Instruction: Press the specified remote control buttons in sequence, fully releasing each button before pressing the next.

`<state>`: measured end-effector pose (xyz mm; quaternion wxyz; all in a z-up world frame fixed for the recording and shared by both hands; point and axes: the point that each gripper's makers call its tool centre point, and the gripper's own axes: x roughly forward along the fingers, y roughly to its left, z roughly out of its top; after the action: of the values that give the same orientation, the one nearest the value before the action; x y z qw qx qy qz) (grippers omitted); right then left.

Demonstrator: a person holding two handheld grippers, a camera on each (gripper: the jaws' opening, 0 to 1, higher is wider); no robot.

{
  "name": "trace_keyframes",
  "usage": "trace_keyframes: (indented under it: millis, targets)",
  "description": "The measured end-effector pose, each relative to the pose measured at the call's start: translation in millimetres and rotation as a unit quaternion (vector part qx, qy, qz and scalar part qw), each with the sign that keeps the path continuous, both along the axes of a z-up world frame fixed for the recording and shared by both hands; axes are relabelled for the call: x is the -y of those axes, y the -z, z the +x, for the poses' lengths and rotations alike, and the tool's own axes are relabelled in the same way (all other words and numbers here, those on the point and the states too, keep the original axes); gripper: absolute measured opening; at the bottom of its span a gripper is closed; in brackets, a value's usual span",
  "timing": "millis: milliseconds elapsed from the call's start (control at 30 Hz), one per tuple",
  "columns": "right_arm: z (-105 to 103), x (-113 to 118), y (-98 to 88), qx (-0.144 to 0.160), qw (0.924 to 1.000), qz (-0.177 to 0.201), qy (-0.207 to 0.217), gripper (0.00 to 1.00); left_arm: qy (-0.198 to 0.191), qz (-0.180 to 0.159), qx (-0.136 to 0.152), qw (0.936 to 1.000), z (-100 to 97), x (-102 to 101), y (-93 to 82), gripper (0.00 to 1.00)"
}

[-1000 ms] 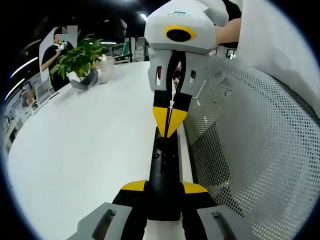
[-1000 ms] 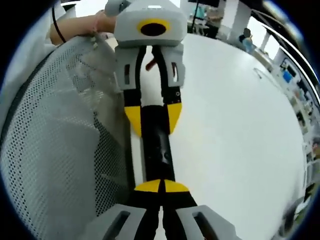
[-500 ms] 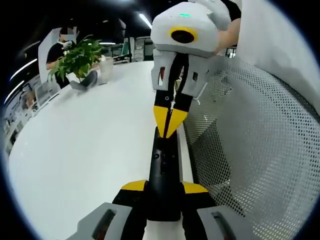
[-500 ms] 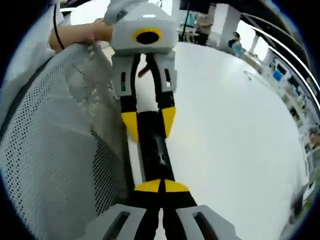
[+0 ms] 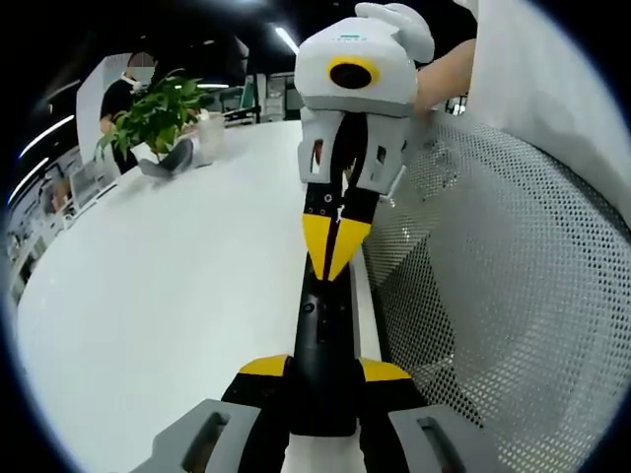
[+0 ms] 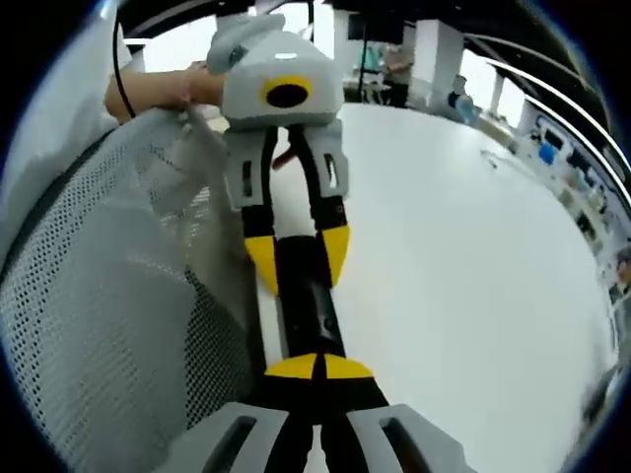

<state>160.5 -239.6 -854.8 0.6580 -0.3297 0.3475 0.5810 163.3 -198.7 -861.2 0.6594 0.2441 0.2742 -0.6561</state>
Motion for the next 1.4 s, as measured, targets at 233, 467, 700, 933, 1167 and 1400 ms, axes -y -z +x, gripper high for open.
trace_keyframes:
  millis: [233, 467, 700, 933, 1167, 1400]
  targets:
    - [3.3, -0.9, 3.5, -0.049, 0.9931, -0.104, 0.022, 0.00, 0.000, -0.001, -0.002, 1.0000, 0.2, 0.2, -0.1, 0.24]
    - [3.4, -0.3, 1.8, -0.029, 0.9982, -0.044, 0.027, 0.00, -0.001, -0.002, -0.002, 1.0000, 0.6, 0.6, -0.1, 0.24]
    - [2.1, 0.3, -0.7, 0.005, 0.9995, 0.003, 0.031, 0.00, -0.004, -0.004, -0.003, 1.0000, 0.9, 0.7, -0.2, 0.24]
    - [1.1, -6.1, 1.1, -0.017, 0.9992, 0.000, 0.036, 0.00, -0.006, -0.006, -0.006, 0.9999, 1.0, 0.7, -0.2, 0.24]
    - [3.1, -9.4, 0.3, -0.022, 0.9993, -0.003, 0.031, 0.00, -0.003, -0.005, -0.003, 1.0000, 0.6, 0.2, -0.1, 0.24]
    - [1.0, -10.5, 2.0, 0.009, 0.9986, -0.051, -0.001, 0.00, -0.001, -0.005, -0.002, 1.0000, 0.4, 0.0, 0.1, 0.24]
